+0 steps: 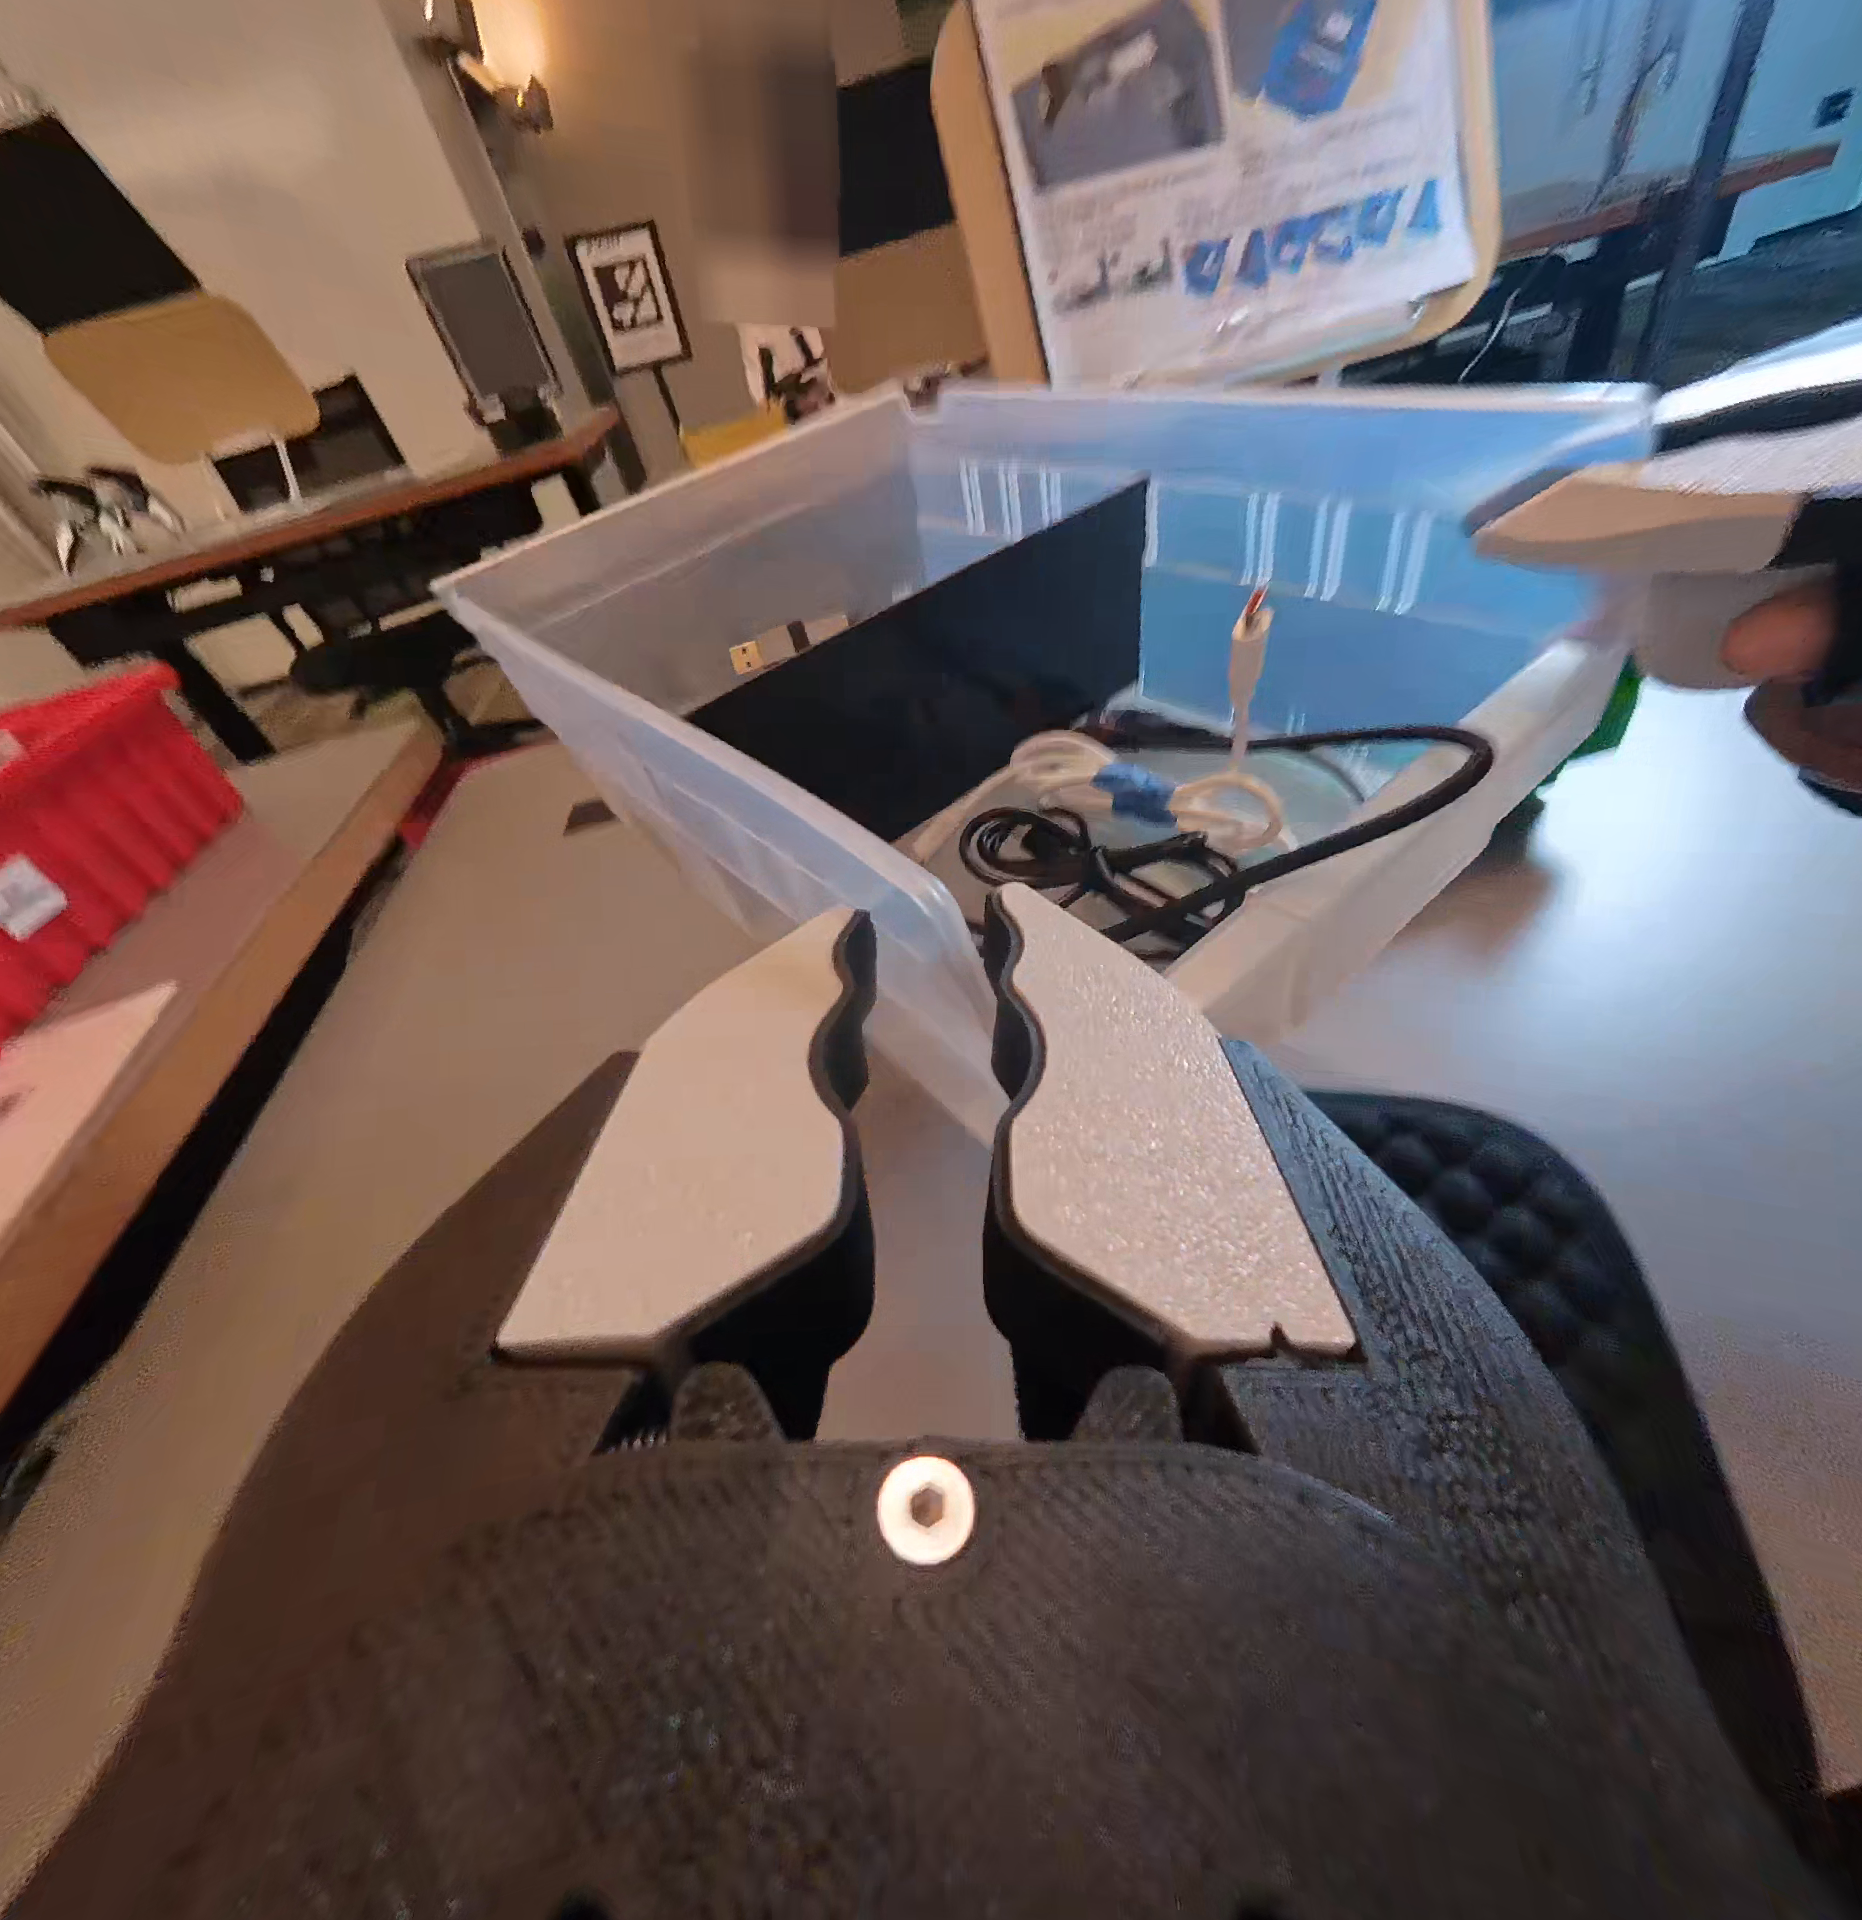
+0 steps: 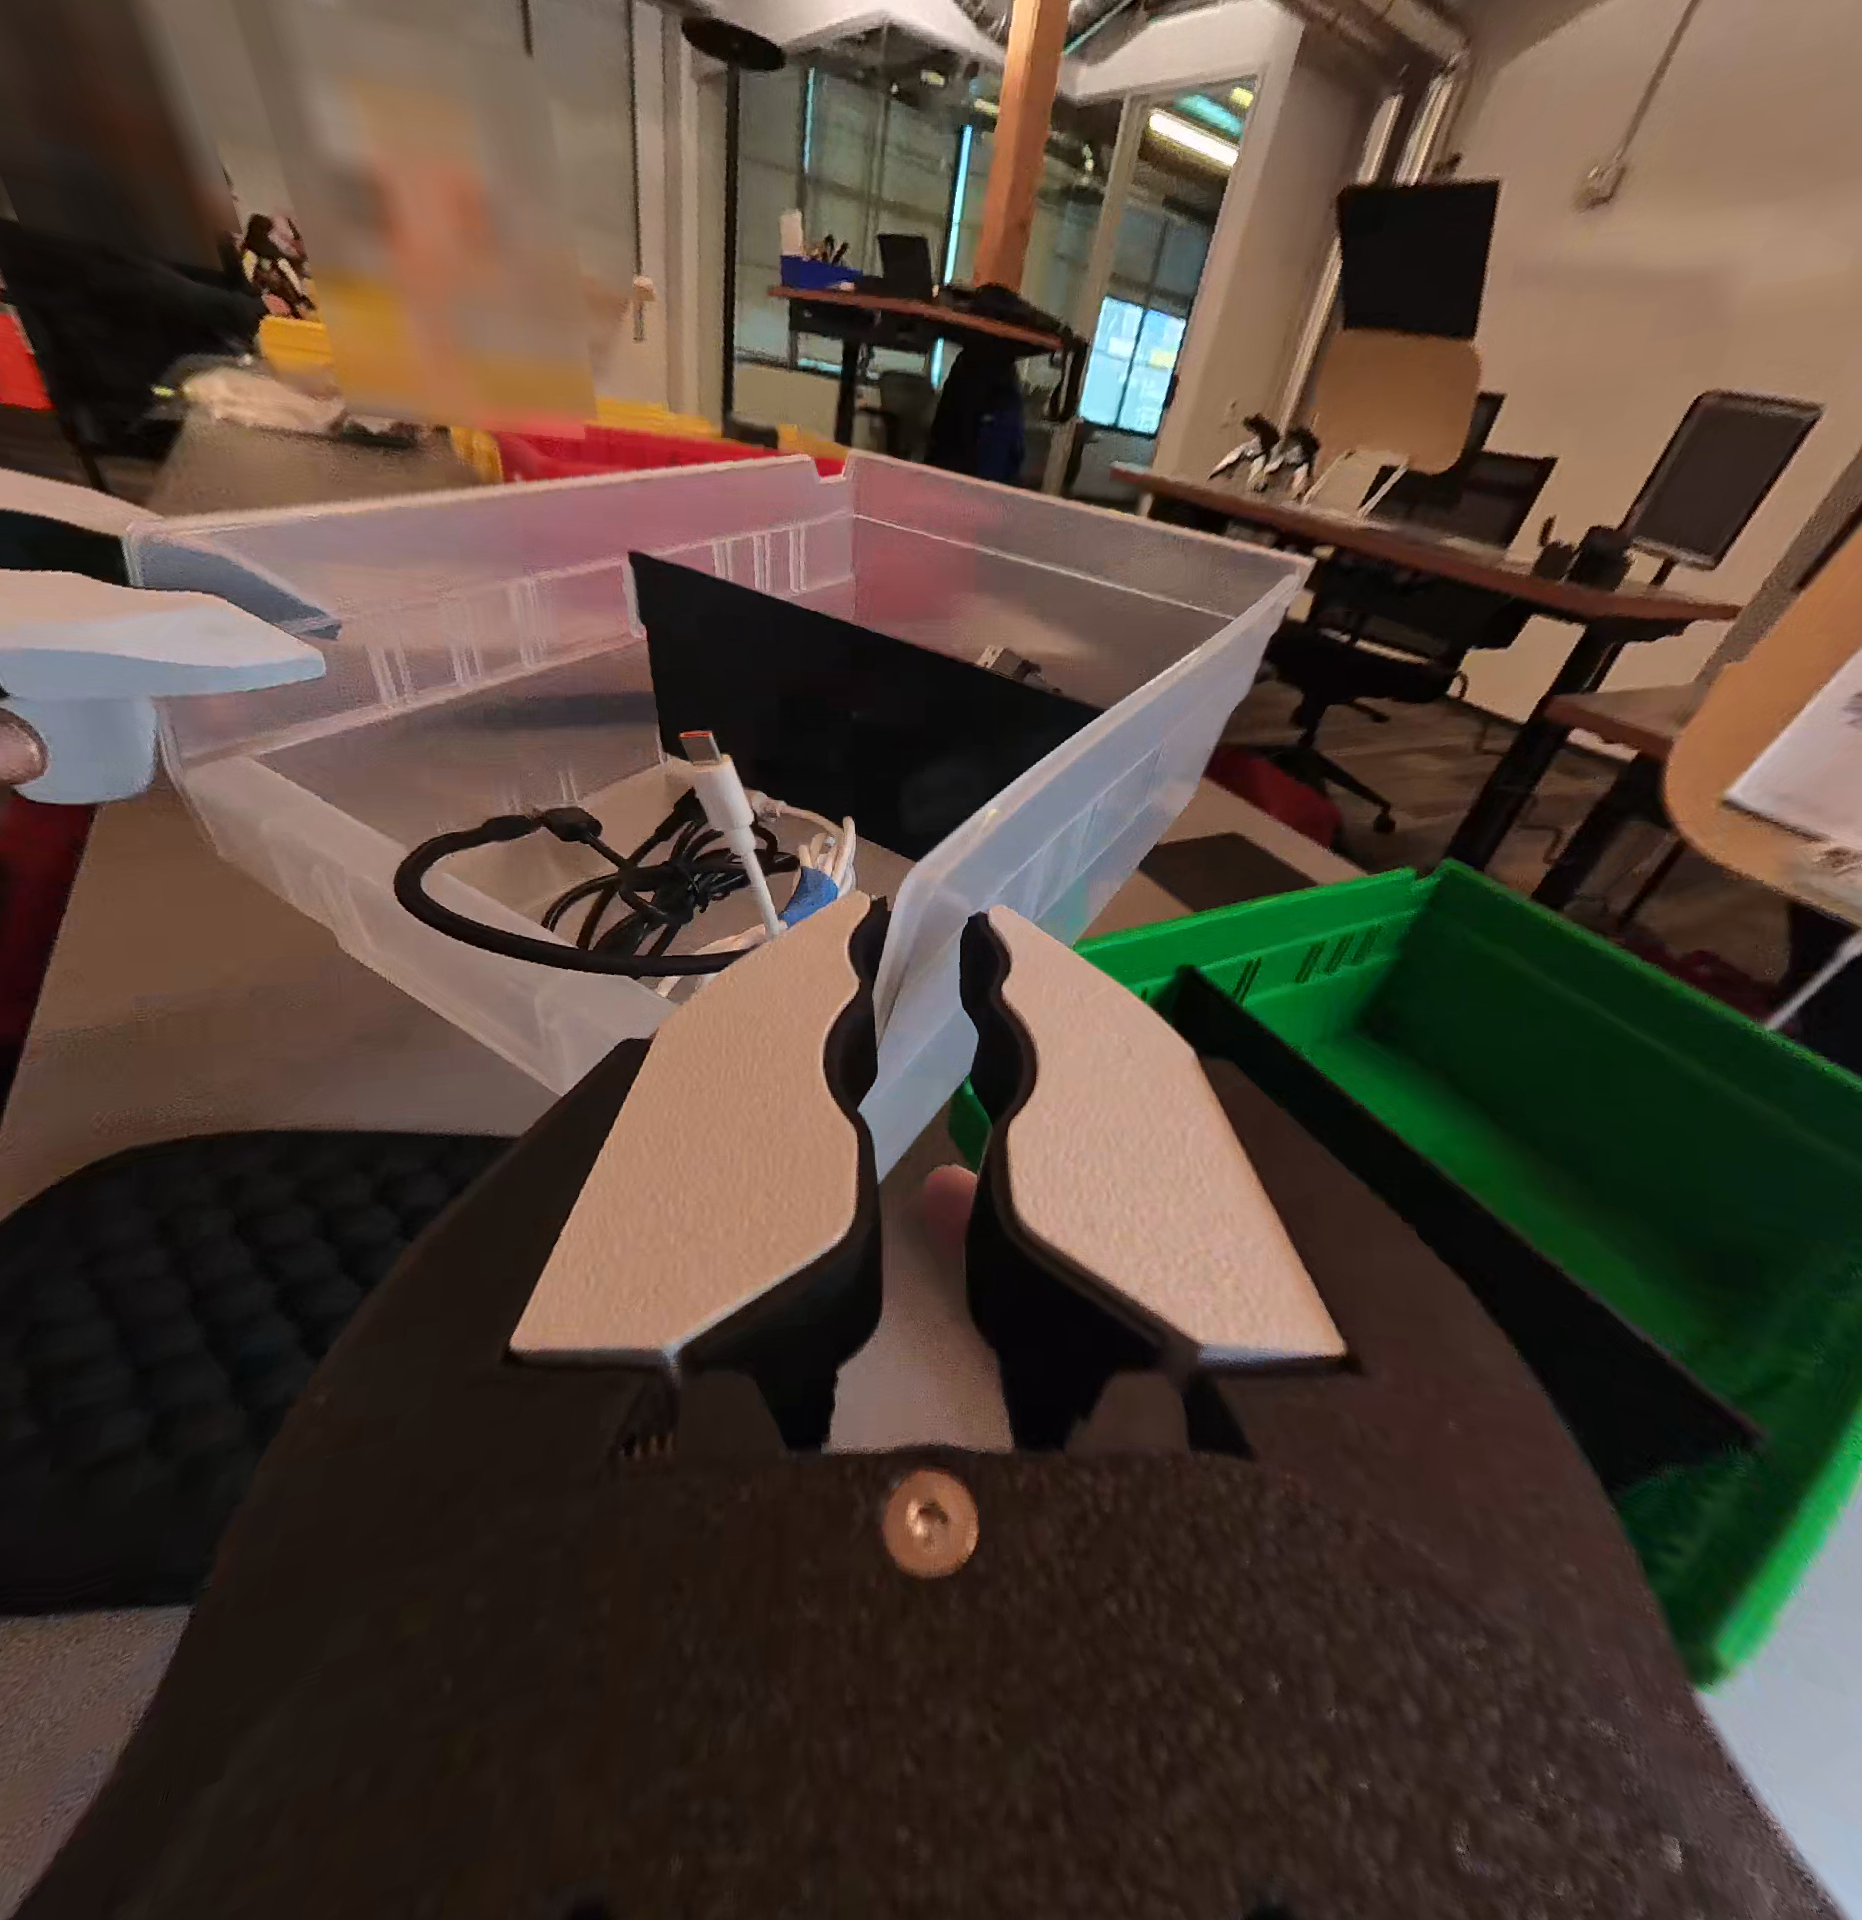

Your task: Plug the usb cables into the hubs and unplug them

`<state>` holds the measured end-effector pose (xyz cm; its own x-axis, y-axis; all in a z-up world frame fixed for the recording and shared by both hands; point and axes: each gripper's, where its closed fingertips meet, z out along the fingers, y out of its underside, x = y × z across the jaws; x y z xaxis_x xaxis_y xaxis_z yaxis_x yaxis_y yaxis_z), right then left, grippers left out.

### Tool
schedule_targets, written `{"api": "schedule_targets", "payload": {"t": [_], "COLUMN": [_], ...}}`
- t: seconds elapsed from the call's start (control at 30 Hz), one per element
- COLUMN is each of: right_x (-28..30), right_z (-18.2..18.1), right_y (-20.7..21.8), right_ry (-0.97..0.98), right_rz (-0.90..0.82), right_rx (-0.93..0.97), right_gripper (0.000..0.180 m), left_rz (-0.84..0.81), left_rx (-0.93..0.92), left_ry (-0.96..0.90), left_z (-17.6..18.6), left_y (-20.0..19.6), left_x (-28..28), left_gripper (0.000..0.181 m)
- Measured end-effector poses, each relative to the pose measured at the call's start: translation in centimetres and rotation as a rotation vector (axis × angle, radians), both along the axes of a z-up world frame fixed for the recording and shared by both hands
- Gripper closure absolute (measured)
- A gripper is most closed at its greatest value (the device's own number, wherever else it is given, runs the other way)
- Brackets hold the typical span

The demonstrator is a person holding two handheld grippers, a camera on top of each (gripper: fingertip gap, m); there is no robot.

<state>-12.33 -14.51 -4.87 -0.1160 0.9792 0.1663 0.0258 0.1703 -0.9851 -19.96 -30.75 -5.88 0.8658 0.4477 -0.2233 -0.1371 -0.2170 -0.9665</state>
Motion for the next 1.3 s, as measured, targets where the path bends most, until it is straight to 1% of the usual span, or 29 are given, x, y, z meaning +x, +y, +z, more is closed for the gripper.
{"api": "schedule_targets", "payload": {"t": [0.03,0.07,0.13,0.2,0.33,0.43,0.5,0.63,0.77,0.87,0.93,0.97,1.0,1.03,1.07,1.1,1.13,1.2,1.23,1.3], "right_x": [-0.4,-0.6,-1.0,-1.1,-1.0,-1.4,-1.9,-3.4,-4.3,-4.4,-3.8,-3.3,-2.7,-2.1,-1.4,-0.7,-0.2,0.0,-0.4,-1.5], "right_z": [-0.6,-0.6,-0.3,0.4,1.4,1.8,1.4,-1.9,-6.8,-9.5,-10.2,-10.1,-9.8,-9.5,-9.4,-9.7,-10.2,-11.2,-11.8,-13.7], "right_y": [-0.2,-0.4,-0.2,0.0,-0.2,-1.3,-2.5,-3.6,-2.6,-0.7,-0.4,0.0,0.5,1.2,1.9,2.8,4.0,6.9,8.1,9.5], "right_ry": [0.004,0.018,0.021,0.032,0.037,0.052,0.057,0.01,-0.099,-0.216,-0.316,-0.344,-0.366,-0.393,-0.438,-0.503,-0.575,-0.685,-0.727,-0.823], "right_rz": [0.017,0.032,0.001,0.016,0.026,0.065,0.088,0.092,0.05,0.002,0.046,0.057,0.063,0.067,0.081,0.098,0.096,0.075,0.067,0.076], "right_rx": [-0.014,-0.032,0.005,-0.032,-0.004,-0.03,-0.039,-0.081,-0.082,-0.024,0.048,0.086,0.129,0.169,0.205,0.247,0.303,0.458,0.523,0.623], "right_gripper": [0.166,0.165,0.166,0.165,0.164,0.162,0.162,0.162,0.162,0.161,0.152,0.146,0.14,0.133,0.13,0.125,0.119,0.108,0.102,0.102], "left_rz": [0.008,0.013,0.009,-0.01,-0.01,0.009,0.033,0.061,0.089,0.117,0.113,0.07,0.021,0.006,0.022,0.029,-0.005,-0.135,-0.2,-0.309], "left_rx": [-0.018,-0.033,-0.046,-0.039,-0.023,-0.024,-0.044,-0.095,-0.194,-0.146,-0.156,-0.187,-0.214,-0.232,-0.237,-0.234,-0.239,-0.335,-0.424,-0.649], "left_ry": [-0.013,-0.014,-0.029,-0.04,-0.025,0.005,0.026,0.04,0.069,0.034,-0.009,-0.048,-0.09,-0.097,-0.063,-0.017,0.016,0.043,0.053,0.073], "left_z": [-1.3,-2.4,-4.1,-4.8,-4.6,-3.3,-2.8,-3.3,-6.6,-7.8,-8.8,-9.4,-9.8,-9.4,-8.4,-6.9,-5.5,-4.5,-5.0,-7.7], "left_y": [-0.1,-0.1,0.5,1.1,1.2,-0.4,-1.8,-3.4,-2.4,-0.4,0.9,1.8,2.5,2.7,2.5,2.2,2.3,3.6,4.6,6.4], "left_x": [-0.4,-0.8,-1.0,-0.9,-1.1,-1.6,-2.1,-3.2,-4.2,-4.9,-5.4,-5.2,-4.8,-4.9,-5.3,-5.5,-4.9,-2.4,-1.2,0.7], "left_gripper": [0.16,0.16,0.16,0.16,0.161,0.162,0.162,0.164,0.164,0.165,0.164,0.153,0.138,0.136,0.132,0.13,0.129,0.127,0.127,0.126]}}
